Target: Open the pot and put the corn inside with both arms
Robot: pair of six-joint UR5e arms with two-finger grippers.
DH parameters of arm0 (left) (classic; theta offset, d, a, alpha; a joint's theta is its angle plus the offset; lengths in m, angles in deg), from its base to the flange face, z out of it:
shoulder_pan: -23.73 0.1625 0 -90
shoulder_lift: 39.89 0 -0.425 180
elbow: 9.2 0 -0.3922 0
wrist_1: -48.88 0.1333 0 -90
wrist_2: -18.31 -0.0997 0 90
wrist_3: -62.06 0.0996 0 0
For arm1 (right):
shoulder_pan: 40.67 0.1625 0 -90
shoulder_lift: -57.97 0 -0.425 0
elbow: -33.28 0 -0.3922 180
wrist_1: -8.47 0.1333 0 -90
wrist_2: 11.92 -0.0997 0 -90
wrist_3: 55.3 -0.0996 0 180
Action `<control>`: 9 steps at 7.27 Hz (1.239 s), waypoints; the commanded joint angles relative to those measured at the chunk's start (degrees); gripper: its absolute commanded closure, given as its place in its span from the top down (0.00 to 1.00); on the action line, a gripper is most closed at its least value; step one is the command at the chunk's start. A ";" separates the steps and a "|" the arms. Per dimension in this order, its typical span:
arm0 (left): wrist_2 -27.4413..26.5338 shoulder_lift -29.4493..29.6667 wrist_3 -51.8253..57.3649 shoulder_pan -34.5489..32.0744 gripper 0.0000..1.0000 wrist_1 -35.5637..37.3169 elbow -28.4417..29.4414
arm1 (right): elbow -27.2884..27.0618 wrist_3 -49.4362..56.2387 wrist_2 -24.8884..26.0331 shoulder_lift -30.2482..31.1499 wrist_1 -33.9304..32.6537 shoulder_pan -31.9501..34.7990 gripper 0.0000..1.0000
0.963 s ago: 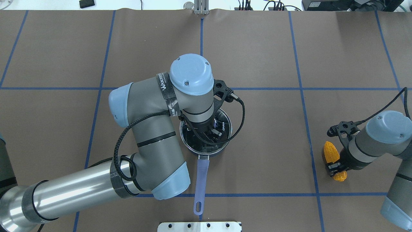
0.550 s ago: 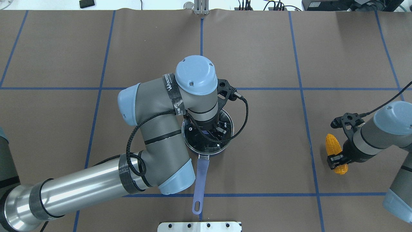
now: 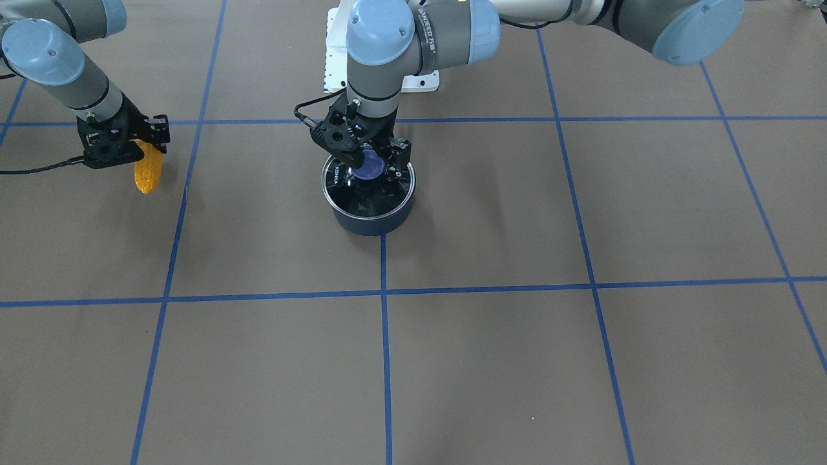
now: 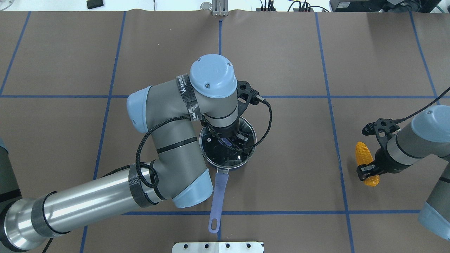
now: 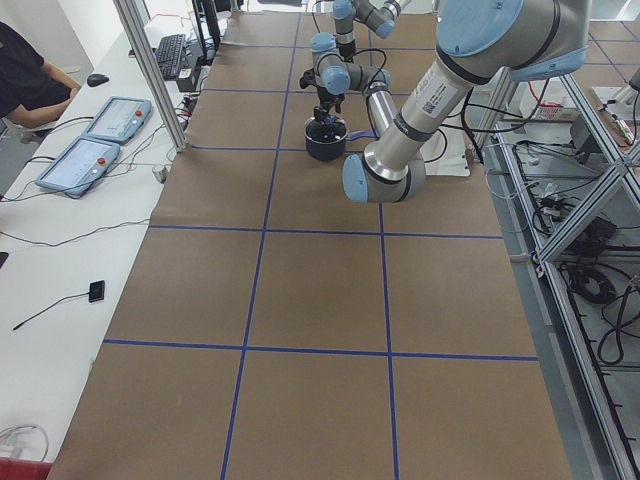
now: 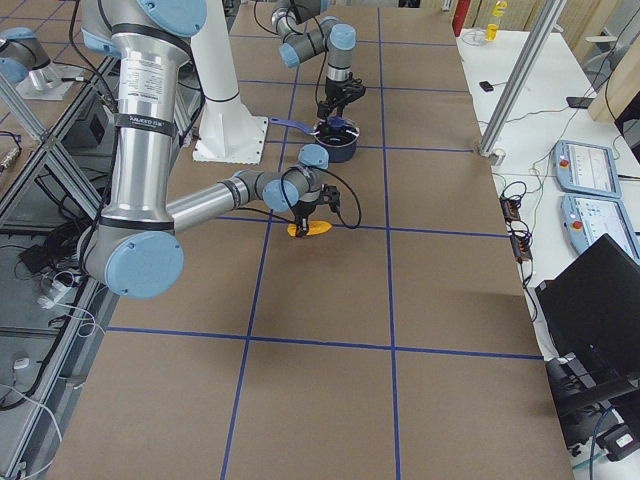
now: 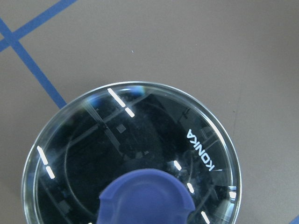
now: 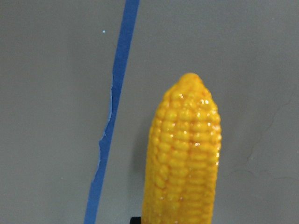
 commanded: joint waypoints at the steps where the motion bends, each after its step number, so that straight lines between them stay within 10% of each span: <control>1: -0.20 0.01 -0.41 -0.18 0.88 -0.07 0.04 | -0.13 0.00 -0.09 -1.55 0.00 0.62 0.23; 7: -0.29 0.27 -2.94 -0.44 0.83 -1.72 1.88 | -2.41 -0.35 -0.27 -10.75 -6.56 3.08 0.24; 9: -0.21 0.36 -4.36 -0.44 0.63 -2.71 2.06 | -3.12 -0.44 -0.27 -16.65 -14.13 3.35 0.24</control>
